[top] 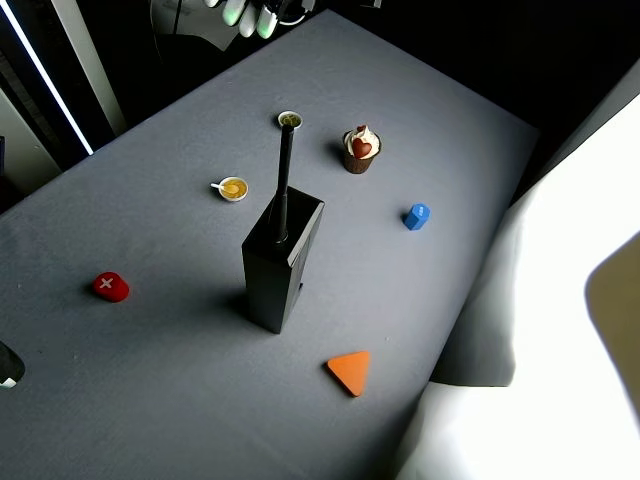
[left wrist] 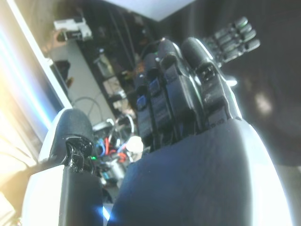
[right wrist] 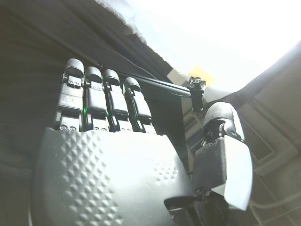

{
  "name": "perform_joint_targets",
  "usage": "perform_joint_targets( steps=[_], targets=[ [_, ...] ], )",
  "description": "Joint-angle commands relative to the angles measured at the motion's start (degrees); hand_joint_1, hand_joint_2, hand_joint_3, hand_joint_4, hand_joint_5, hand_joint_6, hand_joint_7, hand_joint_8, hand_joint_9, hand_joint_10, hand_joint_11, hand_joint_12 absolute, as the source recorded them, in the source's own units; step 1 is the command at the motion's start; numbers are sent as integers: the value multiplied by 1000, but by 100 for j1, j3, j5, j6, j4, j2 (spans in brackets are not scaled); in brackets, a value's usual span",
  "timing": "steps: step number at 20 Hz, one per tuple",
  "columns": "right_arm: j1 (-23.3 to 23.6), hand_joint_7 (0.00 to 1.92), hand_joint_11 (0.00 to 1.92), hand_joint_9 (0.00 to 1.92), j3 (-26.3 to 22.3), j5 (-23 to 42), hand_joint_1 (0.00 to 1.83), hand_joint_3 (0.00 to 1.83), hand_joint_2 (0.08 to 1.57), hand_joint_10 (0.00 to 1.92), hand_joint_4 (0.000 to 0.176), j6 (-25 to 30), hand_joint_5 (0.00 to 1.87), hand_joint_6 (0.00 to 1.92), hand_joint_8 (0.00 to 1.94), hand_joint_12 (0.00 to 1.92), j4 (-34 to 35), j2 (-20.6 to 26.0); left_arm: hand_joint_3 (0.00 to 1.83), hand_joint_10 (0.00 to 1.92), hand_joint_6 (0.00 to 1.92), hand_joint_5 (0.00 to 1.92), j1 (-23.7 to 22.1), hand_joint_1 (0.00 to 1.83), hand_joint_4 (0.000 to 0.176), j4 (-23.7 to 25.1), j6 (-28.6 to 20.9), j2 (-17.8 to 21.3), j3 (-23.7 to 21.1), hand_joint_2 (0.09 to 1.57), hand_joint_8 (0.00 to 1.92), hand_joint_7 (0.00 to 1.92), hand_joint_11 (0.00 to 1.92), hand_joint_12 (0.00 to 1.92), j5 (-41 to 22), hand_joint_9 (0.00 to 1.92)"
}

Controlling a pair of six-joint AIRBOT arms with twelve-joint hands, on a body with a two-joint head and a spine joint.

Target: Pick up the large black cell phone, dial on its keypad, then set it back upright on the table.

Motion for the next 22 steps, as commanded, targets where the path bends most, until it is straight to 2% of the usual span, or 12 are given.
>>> perform_joint_targets(
  steps=[1,3,7,9,12,13,15,17,22],
  targets=[
    [70,139,0,127,34,711,18,10,965,4,0,49,143,2,2,480,-238,26,5,13,4,147,-101,0,0,-574,-6,17,-2,1148,5,180,0,477,-98,174],
    [89,117,0,120,49,711,0,5,967,0,0,49,110,0,0,468,-239,10,1,4,4,117,-121,0,0,-570,-5,-33,5,1151,2,153,0,319,-97,144],
    [149,116,0,124,207,703,0,2,965,0,0,202,108,0,1,500,-238,-49,0,4,5,141,-138,0,0,-571,-6,-45,12,1153,6,167,0,382,-98,146],
    [186,92,0,103,382,673,0,4,981,1,0,332,86,1,1,428,-241,-119,0,3,2,113,-131,0,0,-569,-5,-44,37,1153,2,136,0,295,-97,117],
    [224,134,0,136,839,650,39,0,970,4,0,567,141,6,4,517,-305,-338,1,3,3,114,-114,0,0,-564,-2,-63,37,1155,1,131,0,236,-93,116],
    [223,121,0,123,967,635,7,1,975,0,0,671,124,1,1,513,-324,-401,0,3,1,119,-121,0,0,-560,2,-82,39,1151,2,145,0,309,-90,127],
    [230,116,0,114,1150,627,0,1,978,1,0,828,115,0,1,512,-325,-501,1,2,1,121,-152,0,0,-479,7,-100,19,1153,1,150,0,330,-66,134],
    [294,88,0,83,1301,622,21,0,979,5,0,889,98,6,5,400,-466,-656,0,8,5,145,-194,0,0,-427,11,-117,-22,1147,5,173,0,402,-49,165],
    [427,118,0,111,1724,565,146,0,958,8,0,927,136,5,5,440,-724,-1034,2,2,2,129,-205,0,0,-426,10,-106,-45,1159,3,149,0,325,-49,141]
  ],
)
